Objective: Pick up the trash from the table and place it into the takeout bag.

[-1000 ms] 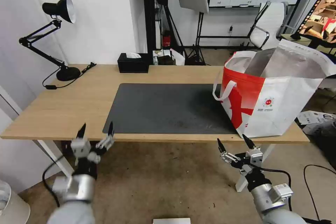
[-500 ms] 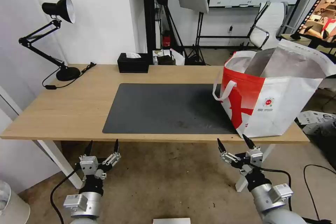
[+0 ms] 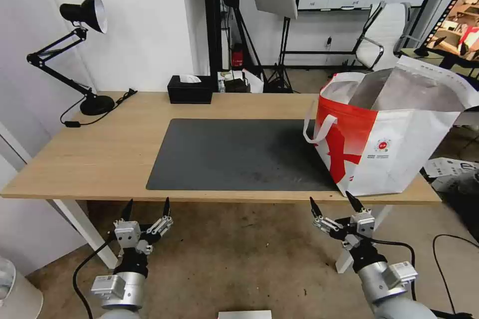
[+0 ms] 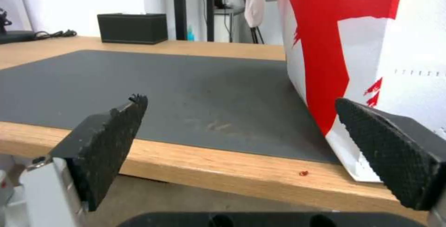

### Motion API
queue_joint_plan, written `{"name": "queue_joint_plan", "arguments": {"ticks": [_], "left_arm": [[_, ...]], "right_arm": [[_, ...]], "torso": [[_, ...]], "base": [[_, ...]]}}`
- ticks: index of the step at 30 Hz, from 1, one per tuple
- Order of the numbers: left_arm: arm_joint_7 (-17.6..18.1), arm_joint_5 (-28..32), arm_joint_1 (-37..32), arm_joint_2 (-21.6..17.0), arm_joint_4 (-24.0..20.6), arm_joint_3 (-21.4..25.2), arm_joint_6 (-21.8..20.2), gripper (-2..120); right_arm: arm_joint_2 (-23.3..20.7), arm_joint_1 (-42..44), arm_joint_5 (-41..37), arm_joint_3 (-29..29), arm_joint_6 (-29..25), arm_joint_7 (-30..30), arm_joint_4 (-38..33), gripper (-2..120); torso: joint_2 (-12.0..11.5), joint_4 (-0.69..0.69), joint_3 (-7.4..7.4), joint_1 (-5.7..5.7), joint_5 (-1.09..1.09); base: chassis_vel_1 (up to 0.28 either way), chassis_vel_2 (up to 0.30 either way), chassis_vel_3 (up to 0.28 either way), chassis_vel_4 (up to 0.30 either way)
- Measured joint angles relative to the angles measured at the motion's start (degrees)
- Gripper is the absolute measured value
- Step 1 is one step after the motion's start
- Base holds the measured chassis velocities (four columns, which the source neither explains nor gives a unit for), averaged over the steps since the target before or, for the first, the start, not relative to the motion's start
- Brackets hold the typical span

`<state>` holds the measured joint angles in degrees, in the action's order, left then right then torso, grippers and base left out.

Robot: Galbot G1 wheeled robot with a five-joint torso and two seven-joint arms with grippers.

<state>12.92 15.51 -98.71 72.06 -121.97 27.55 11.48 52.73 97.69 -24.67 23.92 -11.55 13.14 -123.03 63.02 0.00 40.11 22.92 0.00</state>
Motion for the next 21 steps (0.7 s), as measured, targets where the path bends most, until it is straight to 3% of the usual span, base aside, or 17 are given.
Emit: {"name": "queue_joint_plan", "arguments": {"ticks": [21], "left_arm": [[0.11, 0.09, 0.07, -0.07, -0.02, -0.06, -0.09, 100]], "right_arm": [[0.00, 0.00, 0.00, 0.00, 0.00, 0.00, 0.00, 100]], "torso": [[0.00, 0.00, 0.00, 0.00, 0.00]], "base": [[0.000, 0.000, 0.000, 0.000]]}}
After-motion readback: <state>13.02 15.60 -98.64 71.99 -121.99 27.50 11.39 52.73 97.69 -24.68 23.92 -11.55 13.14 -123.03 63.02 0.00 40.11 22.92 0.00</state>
